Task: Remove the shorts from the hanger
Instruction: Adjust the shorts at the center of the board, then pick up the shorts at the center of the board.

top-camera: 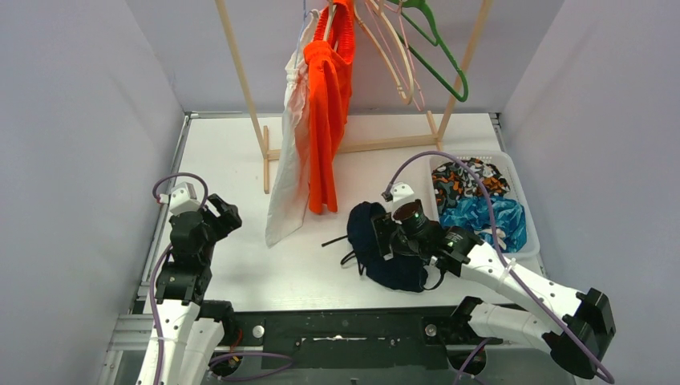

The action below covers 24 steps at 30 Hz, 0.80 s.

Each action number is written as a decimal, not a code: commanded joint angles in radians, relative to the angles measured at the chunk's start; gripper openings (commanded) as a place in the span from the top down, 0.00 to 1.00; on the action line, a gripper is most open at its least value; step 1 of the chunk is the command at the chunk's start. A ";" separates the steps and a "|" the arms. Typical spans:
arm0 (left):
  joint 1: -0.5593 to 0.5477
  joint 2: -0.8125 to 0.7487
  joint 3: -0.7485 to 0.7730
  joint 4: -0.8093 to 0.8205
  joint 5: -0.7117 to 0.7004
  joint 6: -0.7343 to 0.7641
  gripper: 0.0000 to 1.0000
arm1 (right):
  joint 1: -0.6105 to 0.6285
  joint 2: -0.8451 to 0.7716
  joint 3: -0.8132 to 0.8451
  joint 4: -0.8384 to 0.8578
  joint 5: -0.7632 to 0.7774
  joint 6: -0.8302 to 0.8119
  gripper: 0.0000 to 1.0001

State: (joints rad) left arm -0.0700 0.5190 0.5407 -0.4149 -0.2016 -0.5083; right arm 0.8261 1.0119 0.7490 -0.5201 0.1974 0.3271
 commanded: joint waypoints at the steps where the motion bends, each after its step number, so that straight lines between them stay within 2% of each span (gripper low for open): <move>1: 0.006 0.002 0.011 0.056 0.017 0.020 0.28 | -0.042 0.024 0.054 -0.029 -0.038 0.030 0.13; 3: 0.004 0.007 0.014 0.054 0.018 0.019 0.28 | -0.077 0.062 0.065 -0.042 0.001 0.058 0.02; 5: 0.004 0.014 0.014 0.051 0.019 0.019 0.28 | -0.125 0.099 0.068 -0.034 -0.024 0.076 0.02; 8: 0.006 0.014 0.014 0.053 0.018 0.020 0.28 | -0.151 0.161 0.086 -0.043 -0.149 0.043 0.03; 11: 0.006 0.012 0.014 0.051 0.011 0.019 0.28 | -0.128 0.176 0.086 -0.030 -0.203 0.005 0.02; 19: 0.009 0.017 0.013 0.054 0.014 0.021 0.28 | 0.020 0.118 0.054 0.099 -0.167 -0.052 0.02; 24: 0.010 0.011 0.013 0.054 0.020 0.022 0.28 | 0.058 0.236 0.117 -0.039 -0.083 -0.028 0.02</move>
State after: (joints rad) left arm -0.0685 0.5369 0.5407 -0.4149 -0.1974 -0.5041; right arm 0.8589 1.1736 0.7940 -0.4965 0.0376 0.2993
